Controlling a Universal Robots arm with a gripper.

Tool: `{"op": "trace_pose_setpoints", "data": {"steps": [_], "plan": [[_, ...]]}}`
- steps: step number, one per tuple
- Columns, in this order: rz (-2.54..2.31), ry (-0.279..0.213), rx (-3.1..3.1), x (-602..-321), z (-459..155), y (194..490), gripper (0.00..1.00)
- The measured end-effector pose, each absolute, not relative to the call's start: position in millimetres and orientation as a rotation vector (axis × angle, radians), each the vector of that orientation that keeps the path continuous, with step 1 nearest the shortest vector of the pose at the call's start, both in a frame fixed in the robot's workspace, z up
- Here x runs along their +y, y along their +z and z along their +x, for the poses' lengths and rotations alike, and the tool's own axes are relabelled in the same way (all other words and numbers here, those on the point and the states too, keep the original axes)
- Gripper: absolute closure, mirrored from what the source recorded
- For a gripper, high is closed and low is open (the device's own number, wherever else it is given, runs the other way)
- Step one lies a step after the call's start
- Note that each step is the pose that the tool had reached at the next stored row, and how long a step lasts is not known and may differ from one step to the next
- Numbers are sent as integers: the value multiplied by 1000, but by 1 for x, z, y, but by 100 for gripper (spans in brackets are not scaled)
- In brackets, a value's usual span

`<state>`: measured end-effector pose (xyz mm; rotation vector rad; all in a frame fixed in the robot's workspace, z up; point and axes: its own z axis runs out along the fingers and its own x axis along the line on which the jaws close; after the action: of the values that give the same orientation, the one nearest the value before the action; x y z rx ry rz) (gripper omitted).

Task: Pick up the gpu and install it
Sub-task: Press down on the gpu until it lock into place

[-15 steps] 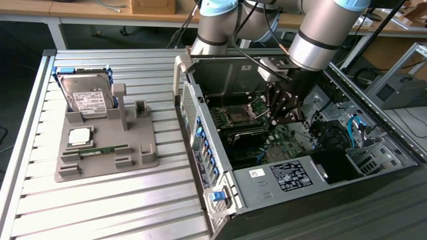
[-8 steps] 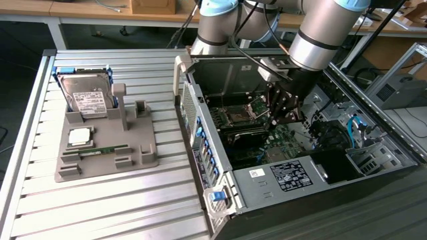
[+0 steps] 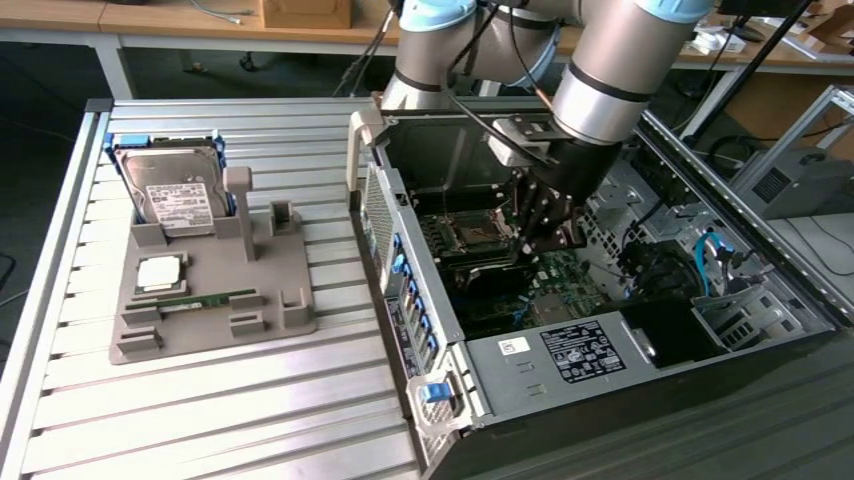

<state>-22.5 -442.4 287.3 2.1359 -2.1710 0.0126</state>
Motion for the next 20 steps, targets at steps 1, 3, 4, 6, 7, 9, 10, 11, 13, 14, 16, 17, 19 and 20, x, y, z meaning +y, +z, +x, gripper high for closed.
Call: {"op": "trace_pose_setpoints", "data": {"steps": [1, 3, 4, 6, 7, 9, 10, 11, 13, 14, 16, 17, 19, 20], "plan": [[2136, 13, -2171, -442, -27, 287, 89], [2137, 13, -2171, -442, -39, 286, 89], [2137, 14, -2172, -442, -44, 285, 89], [2137, 14, -2172, -442, -57, 283, 89], [2136, 14, -2172, -441, -60, 283, 89], [2137, 14, -2172, -437, -66, 282, 89], [2137, 14, -2172, -437, -69, 282, 89], [2137, 14, -2172, -437, -72, 281, 89], [2137, 14, -2172, -436, -77, 280, 89], [2137, 14, -2172, -436, -79, 280, 89], [2137, 14, -2172, -436, -81, 280, 89], [2137, 14, -2172, -436, -81, 280, 89], [2137, 14, -2172, -436, -82, 279, 89], [2137, 14, -2172, -436, -82, 278, 89]]}}
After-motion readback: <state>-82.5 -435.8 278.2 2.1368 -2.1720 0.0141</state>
